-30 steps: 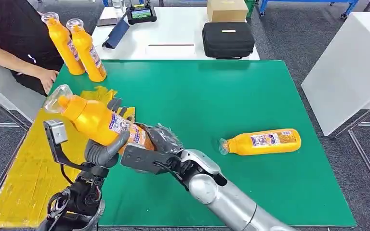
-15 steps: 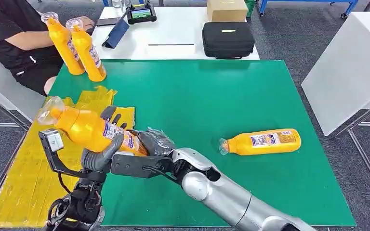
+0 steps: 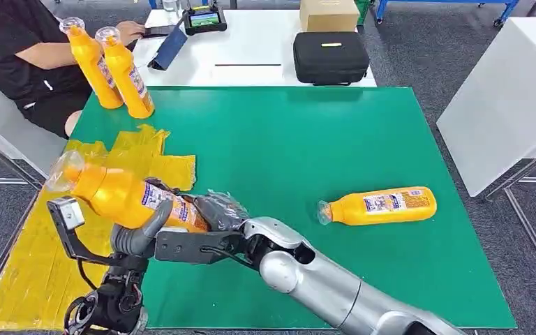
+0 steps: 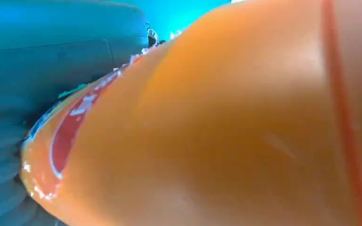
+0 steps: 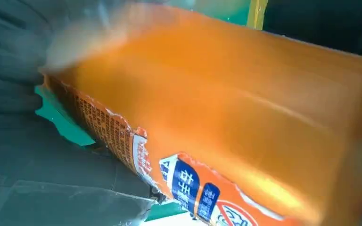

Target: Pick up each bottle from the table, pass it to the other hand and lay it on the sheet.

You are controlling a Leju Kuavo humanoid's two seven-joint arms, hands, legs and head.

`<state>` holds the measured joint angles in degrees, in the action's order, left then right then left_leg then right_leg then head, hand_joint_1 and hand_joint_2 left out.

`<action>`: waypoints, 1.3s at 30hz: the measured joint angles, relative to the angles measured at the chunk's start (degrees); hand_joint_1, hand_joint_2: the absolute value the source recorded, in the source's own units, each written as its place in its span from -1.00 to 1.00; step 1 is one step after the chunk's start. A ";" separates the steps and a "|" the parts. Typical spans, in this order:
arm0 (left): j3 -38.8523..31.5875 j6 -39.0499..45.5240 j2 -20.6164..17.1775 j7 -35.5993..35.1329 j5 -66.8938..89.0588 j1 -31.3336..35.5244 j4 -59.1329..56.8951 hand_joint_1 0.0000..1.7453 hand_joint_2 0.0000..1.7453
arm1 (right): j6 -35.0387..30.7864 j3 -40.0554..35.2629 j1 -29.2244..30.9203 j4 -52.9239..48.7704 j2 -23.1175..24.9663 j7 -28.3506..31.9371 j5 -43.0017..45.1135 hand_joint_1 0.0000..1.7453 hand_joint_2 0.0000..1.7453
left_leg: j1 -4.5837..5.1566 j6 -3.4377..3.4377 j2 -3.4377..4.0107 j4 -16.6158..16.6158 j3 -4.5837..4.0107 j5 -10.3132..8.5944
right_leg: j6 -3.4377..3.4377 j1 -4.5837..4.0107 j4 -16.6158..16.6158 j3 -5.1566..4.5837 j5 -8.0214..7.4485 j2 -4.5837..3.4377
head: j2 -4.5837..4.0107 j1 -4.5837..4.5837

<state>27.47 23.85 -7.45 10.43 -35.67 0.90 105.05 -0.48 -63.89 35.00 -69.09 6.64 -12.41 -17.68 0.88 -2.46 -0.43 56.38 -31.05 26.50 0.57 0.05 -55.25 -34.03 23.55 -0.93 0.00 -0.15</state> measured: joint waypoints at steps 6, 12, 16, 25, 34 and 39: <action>-0.94 -2.21 -0.20 0.07 -0.26 -0.63 1.14 1.00 1.00 | -2.84 0.48 -1.12 0.00 0.00 -0.22 -1.01 -1.00 -1.00 | 0.00 0.00 -0.01 0.00 0.00 0.00 | 0.00 0.00 0.00 0.00 0.00 0.00 | 0.00 0.00; -4.92 -6.58 -0.57 3.06 3.70 -4.00 6.91 1.00 1.00 | -8.70 5.56 -5.48 -1.67 -2.06 2.60 -5.95 -1.00 -1.00 | -0.01 0.00 -0.09 0.00 0.00 0.00 | 0.00 -0.01 0.00 0.01 0.01 0.01 | 0.00 -0.02; -9.57 -8.70 0.70 4.00 13.06 -9.49 14.42 1.00 1.00 | -10.73 16.18 -11.60 -7.46 -6.76 2.14 -13.71 -1.00 -1.00 | 0.02 -0.03 -0.11 0.00 -0.11 0.03 | -0.01 0.02 0.04 -0.01 0.03 0.04 | 0.00 0.00; -16.15 -6.30 1.68 7.26 40.21 -15.16 18.08 1.00 1.00 | -8.98 39.96 -23.93 -23.24 -12.21 8.37 -15.37 -1.00 -1.00 | 0.10 -0.08 -0.23 0.00 -0.13 0.08 | 0.03 0.07 0.09 0.00 0.04 0.18 | 0.00 0.00; -15.54 -0.85 -1.80 -6.25 85.90 -12.10 6.66 1.00 1.00 | -6.91 48.72 -30.29 -35.23 -17.39 11.98 -11.15 -1.00 -1.00 | 0.04 -0.05 -0.18 0.00 0.00 0.07 | 0.02 0.01 0.09 0.04 0.03 0.17 | 0.00 -0.02; -12.78 -4.51 -5.60 -12.14 96.12 -8.01 -3.36 1.00 1.00 | -5.42 50.14 -32.62 -38.45 -19.59 12.57 -10.86 -1.00 -1.00 | 0.02 -0.05 -0.10 0.00 0.05 0.05 | 0.00 0.00 0.08 0.05 0.01 0.11 | 0.00 0.00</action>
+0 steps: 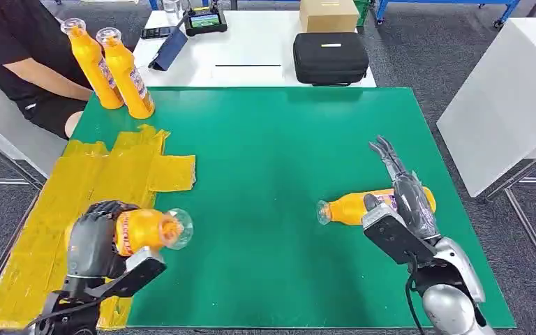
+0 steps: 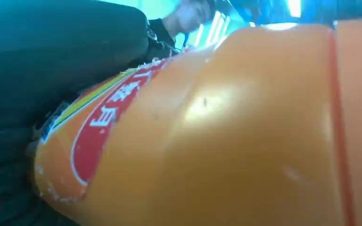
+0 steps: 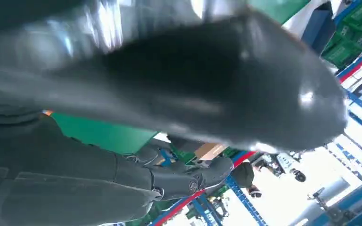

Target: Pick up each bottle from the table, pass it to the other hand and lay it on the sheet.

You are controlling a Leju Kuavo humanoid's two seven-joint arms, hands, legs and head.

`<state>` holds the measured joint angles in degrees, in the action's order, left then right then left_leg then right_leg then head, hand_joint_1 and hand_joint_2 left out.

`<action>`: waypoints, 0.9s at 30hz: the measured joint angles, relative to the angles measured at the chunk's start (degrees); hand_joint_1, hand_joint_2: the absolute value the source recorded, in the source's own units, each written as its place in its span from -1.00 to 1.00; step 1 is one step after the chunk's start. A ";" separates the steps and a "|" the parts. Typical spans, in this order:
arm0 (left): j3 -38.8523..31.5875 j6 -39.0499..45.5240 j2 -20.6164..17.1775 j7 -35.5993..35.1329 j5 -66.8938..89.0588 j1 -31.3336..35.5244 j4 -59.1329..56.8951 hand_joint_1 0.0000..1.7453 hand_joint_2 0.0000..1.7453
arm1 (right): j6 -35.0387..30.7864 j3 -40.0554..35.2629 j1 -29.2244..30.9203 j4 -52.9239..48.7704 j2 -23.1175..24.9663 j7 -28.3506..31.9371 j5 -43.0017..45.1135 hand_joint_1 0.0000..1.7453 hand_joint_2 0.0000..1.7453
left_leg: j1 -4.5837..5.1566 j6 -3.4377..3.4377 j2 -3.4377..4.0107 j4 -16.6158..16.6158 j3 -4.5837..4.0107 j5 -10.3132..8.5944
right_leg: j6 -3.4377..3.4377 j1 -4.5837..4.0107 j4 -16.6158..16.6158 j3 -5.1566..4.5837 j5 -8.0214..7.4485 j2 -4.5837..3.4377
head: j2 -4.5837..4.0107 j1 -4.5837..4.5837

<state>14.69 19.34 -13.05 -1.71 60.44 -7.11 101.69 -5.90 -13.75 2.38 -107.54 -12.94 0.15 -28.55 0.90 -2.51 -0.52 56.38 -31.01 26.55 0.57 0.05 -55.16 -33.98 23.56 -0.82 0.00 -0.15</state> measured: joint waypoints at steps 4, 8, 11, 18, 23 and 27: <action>3.78 -4.33 -1.99 -2.95 5.39 5.17 -11.11 1.00 1.00 | 0.09 1.47 -1.88 -1.62 -1.35 0.00 -0.35 -1.00 -1.00 | 0.00 -0.01 -0.04 0.00 -0.03 -0.02 | 0.00 0.00 -0.01 0.00 0.00 0.03 | 0.00 0.00; 6.91 -6.27 -2.71 -4.17 6.72 11.01 -21.55 1.00 1.00 | 0.02 2.95 -3.60 -2.42 -2.38 0.00 -0.48 -1.00 -1.00 | 0.01 -0.01 -0.02 0.00 -0.02 -0.02 | 0.02 0.02 -0.02 0.02 -0.02 0.00 | 0.00 -0.02; 7.65 -6.88 -2.77 -4.58 6.39 13.88 -26.43 0.24 1.00 | 0.04 3.67 -4.32 -2.75 -2.53 -0.07 -1.07 -1.00 -1.00 | 0.02 -0.02 0.00 0.00 -0.03 -0.02 | 0.02 0.02 -0.02 0.01 -0.02 0.00 | 0.00 -0.02; 8.35 -7.27 -2.77 -6.24 5.41 16.41 -31.40 -1.00 -1.00 | 1.74 3.91 -3.74 -2.47 -2.56 -0.83 -1.92 -1.00 -1.00 | 0.01 -0.02 0.01 0.00 -0.07 -0.01 | 0.02 0.01 -0.02 0.00 -0.01 0.00 | 0.00 -0.02; 8.19 -7.34 -2.79 -6.90 4.47 16.40 -32.40 -1.00 -1.00 | 3.52 3.78 -2.53 -1.42 -3.17 -2.01 -4.50 -1.00 1.00 | 0.00 -0.02 -0.02 0.00 -0.07 -0.02 | 0.02 0.01 -0.02 0.02 -0.01 0.02 | 0.00 -0.02; 7.36 -7.23 -2.79 -7.47 3.27 15.88 -32.12 -1.00 -1.00 | 5.27 3.74 -1.75 -0.43 -4.26 -5.56 -8.44 -1.00 1.00 | -0.01 -0.02 0.00 0.00 -0.05 -0.02 | 0.02 0.02 -0.04 0.05 -0.02 0.03 | 0.00 -0.02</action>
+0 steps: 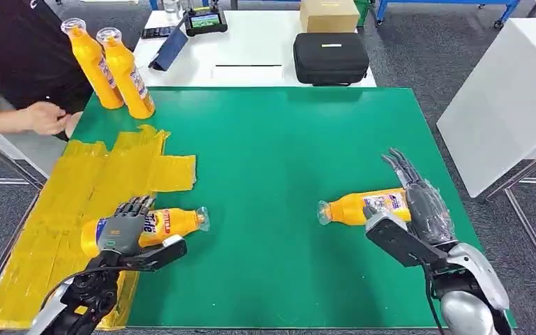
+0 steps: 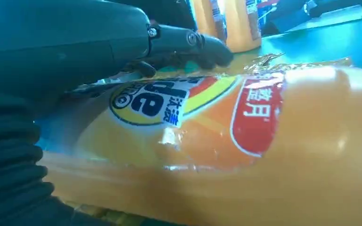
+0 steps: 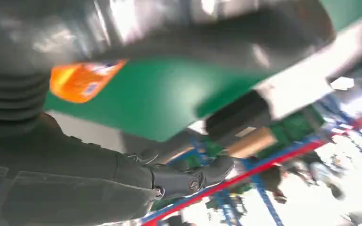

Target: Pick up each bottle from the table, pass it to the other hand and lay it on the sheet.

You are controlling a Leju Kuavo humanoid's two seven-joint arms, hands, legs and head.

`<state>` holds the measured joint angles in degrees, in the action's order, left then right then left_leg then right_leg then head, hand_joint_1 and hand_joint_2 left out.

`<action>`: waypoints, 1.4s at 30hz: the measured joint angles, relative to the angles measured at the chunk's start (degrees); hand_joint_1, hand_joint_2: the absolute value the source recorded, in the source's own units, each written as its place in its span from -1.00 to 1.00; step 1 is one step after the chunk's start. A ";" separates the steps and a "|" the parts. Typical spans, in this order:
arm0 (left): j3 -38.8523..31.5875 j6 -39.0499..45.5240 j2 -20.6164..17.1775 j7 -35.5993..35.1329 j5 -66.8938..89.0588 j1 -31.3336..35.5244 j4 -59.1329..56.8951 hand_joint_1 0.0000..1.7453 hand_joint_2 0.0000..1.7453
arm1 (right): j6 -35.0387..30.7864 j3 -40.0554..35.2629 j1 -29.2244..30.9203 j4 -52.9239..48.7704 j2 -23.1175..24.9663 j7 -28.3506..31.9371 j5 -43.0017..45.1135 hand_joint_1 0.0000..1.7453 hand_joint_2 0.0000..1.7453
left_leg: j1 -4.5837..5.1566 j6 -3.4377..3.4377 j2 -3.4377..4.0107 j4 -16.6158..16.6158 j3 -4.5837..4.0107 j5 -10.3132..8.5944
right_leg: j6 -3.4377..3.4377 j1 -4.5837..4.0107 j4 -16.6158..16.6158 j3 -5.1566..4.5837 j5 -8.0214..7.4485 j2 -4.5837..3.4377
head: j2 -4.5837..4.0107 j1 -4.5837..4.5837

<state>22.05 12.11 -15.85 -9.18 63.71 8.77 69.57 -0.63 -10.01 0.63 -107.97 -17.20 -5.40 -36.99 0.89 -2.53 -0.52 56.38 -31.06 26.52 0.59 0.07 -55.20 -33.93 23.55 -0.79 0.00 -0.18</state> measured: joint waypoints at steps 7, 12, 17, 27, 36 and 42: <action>-1.97 -0.24 -0.13 -0.44 -1.90 -2.48 3.08 -1.00 -1.00 | 0.33 0.50 0.80 2.27 -2.88 -1.81 -1.90 -1.00 1.00 | 0.01 0.00 -0.04 0.00 0.00 0.01 | 0.00 0.00 0.01 -0.01 0.00 0.01 | 0.00 0.00; -5.16 6.17 0.39 5.80 -20.37 -7.27 10.13 -1.00 -1.00 | 0.39 4.25 -2.80 2.86 -5.55 -3.01 -7.38 -1.00 1.00 | 0.01 -0.01 -0.04 0.00 -0.05 0.02 | 0.00 0.00 0.01 -0.07 0.02 0.01 | 0.00 0.00; -10.56 17.45 1.73 19.39 -56.56 -15.28 24.49 -1.00 -1.00 | -1.25 9.38 -6.78 6.34 -13.80 -0.08 -7.01 -1.00 1.00 | 0.14 -0.20 0.01 0.00 -0.08 0.20 | 0.17 0.06 0.04 -0.11 0.13 -0.02 | 0.00 0.00; -11.84 19.15 1.73 28.65 -77.02 -21.38 38.77 -1.00 -1.00 | -1.68 9.14 -9.28 13.18 -31.47 0.53 -0.21 -1.00 1.00 | 0.17 -0.28 0.01 0.01 -0.06 0.23 | 0.21 0.15 0.07 -0.04 0.14 0.01 | 0.00 0.00; -11.76 16.70 1.86 29.27 -78.03 -21.95 41.51 -1.00 -1.00 | -1.60 2.27 -6.56 15.85 -32.76 -3.60 -2.88 -1.00 1.00 | 0.08 -0.26 0.02 0.01 -0.01 0.21 | 0.20 0.04 0.06 -0.02 0.14 0.02 | 0.00 -0.02; -11.78 14.03 2.16 28.57 -77.70 -21.55 41.77 -1.00 -1.00 | -0.48 -5.45 0.16 19.80 -29.74 -3.93 -5.37 -1.00 1.00 | 0.08 -0.26 0.11 0.00 0.05 0.19 | 0.19 0.03 0.05 0.00 0.13 -0.04 | 0.00 -0.02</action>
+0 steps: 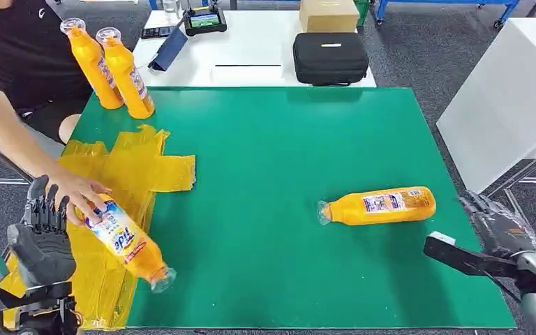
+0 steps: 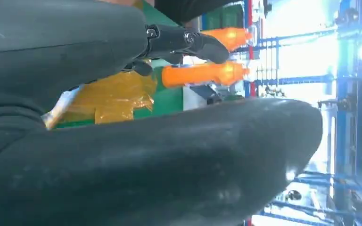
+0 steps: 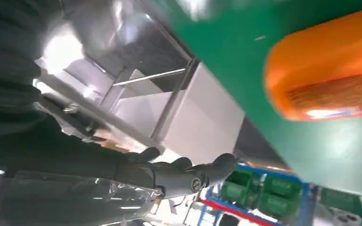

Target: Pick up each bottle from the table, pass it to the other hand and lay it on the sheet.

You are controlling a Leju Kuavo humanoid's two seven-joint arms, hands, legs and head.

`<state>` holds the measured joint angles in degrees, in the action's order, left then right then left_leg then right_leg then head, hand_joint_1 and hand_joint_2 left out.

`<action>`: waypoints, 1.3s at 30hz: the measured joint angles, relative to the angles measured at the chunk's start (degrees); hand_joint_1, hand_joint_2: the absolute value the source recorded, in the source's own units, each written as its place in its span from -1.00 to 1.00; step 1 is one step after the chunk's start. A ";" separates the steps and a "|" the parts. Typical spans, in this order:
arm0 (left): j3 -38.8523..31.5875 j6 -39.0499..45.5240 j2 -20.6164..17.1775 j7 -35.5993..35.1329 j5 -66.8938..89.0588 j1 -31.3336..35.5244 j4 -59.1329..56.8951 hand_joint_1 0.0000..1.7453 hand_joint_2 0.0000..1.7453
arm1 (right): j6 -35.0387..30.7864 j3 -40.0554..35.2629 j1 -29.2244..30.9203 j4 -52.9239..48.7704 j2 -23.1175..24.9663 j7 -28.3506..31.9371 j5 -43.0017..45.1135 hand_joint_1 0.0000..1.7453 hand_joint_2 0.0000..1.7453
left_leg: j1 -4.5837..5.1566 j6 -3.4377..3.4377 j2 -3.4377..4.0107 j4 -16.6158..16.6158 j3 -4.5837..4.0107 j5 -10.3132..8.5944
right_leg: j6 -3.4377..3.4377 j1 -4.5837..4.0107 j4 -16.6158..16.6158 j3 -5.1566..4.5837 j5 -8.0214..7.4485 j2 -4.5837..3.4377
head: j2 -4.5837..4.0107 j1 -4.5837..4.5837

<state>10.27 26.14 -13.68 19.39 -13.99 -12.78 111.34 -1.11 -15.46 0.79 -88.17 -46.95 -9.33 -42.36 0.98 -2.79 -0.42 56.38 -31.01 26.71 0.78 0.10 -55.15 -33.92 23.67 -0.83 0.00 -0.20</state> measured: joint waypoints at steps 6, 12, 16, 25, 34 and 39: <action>0.04 -0.98 0.46 -0.44 -0.13 0.61 0.00 -1.00 -1.00 | -0.66 -5.35 4.47 3.69 2.36 0.35 -0.85 -1.00 1.00 | 0.00 -0.01 -0.08 0.00 -0.02 -0.03 | 0.00 0.00 0.00 0.01 0.00 0.04 | 0.00 0.00; 0.17 -1.36 1.18 -1.20 -0.04 1.22 0.00 -1.00 -1.00 | -0.94 -7.88 5.79 5.44 4.17 -0.30 -1.99 -1.00 1.00 | 0.01 -0.02 -0.11 0.00 -0.05 -0.02 | 0.00 0.00 0.00 0.00 0.00 0.04 | 0.00 0.00; 0.18 -1.64 1.60 -1.75 0.02 1.70 0.00 -1.00 -1.00 | -0.79 -8.96 6.74 6.88 5.11 -0.85 -3.34 -1.00 1.00 | 0.01 -0.02 -0.10 0.00 -0.05 -0.02 | 0.00 0.00 0.00 0.01 0.00 0.04 | 0.00 0.02; 0.11 -1.62 2.36 -2.14 -0.35 1.90 0.00 -1.00 -1.00 | -0.20 -10.84 9.44 10.03 6.71 -0.76 -6.17 -1.00 1.00 | 0.01 -0.02 -0.08 0.00 -0.03 -0.03 | 0.00 0.02 -0.01 0.01 0.00 0.04 | 0.00 0.00; 0.09 -0.11 2.40 -1.86 -1.79 1.85 0.00 -1.00 -1.00 | -0.50 -13.02 14.58 14.94 9.53 -0.42 -9.42 -1.00 1.00 | 0.00 -0.01 -0.10 0.00 -0.03 -0.04 | 0.00 0.01 -0.02 0.01 0.00 0.04 | 0.00 0.02; 0.09 0.35 2.40 -1.77 -2.10 1.83 0.00 -1.00 -1.00 | -0.57 -13.41 15.73 16.32 10.64 -0.24 -9.90 -1.00 1.00 | 0.00 -0.01 -0.12 0.00 -0.07 -0.04 | 0.00 0.02 -0.02 0.01 0.00 0.05 | 0.00 0.02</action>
<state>10.36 26.49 -11.28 17.62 -16.09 -10.95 111.34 -1.68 -28.87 16.52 -71.85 -36.31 -9.57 -52.26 0.98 -2.80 -0.53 56.38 -31.08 26.67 0.78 0.11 -55.18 -33.91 23.67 -0.78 0.00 -0.17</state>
